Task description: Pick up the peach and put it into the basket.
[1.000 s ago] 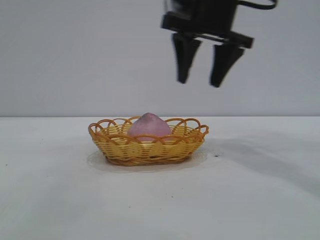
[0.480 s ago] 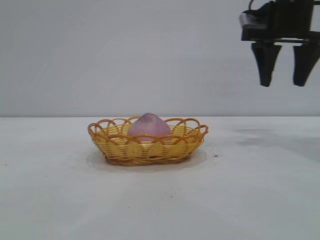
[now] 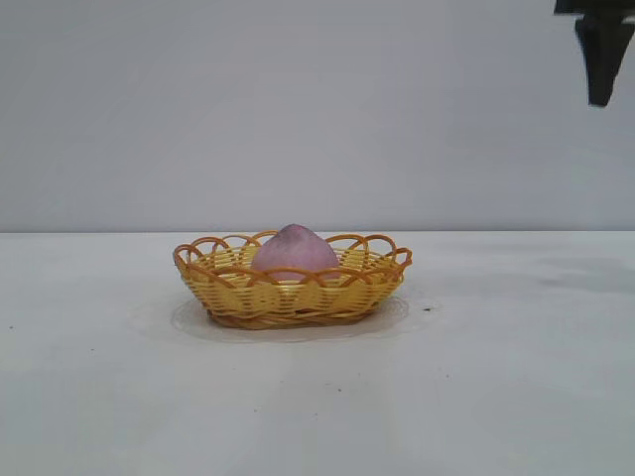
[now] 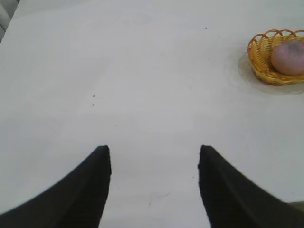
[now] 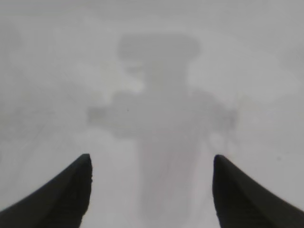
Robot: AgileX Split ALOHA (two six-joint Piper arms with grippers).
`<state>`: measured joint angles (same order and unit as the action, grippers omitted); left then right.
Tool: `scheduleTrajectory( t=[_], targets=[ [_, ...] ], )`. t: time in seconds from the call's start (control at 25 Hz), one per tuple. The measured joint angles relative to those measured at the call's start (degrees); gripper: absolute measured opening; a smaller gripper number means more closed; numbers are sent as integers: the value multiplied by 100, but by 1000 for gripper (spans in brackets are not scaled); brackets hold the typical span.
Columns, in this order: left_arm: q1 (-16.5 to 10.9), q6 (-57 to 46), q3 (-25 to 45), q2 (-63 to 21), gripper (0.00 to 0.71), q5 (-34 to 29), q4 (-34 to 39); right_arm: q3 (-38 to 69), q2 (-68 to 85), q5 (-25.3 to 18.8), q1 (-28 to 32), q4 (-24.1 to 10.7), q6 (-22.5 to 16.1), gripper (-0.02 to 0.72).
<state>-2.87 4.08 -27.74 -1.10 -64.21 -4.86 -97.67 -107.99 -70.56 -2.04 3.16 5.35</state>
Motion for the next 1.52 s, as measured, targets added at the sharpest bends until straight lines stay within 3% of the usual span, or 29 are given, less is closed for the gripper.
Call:
scheduleTrajectory(
  t=[0.76, 1.28, 1.52],
  targets=[
    [0, 0, 0, 0, 358, 0, 0, 3148, 4276, -69, 17, 31, -13, 460],
    [0, 0, 0, 0, 358, 0, 0, 6123, 7892, 440, 17, 31, -169, 460],
    [292, 0, 0, 0, 358, 0, 0, 6959, 9197, 538, -17, 20, -276, 460]
  ],
)
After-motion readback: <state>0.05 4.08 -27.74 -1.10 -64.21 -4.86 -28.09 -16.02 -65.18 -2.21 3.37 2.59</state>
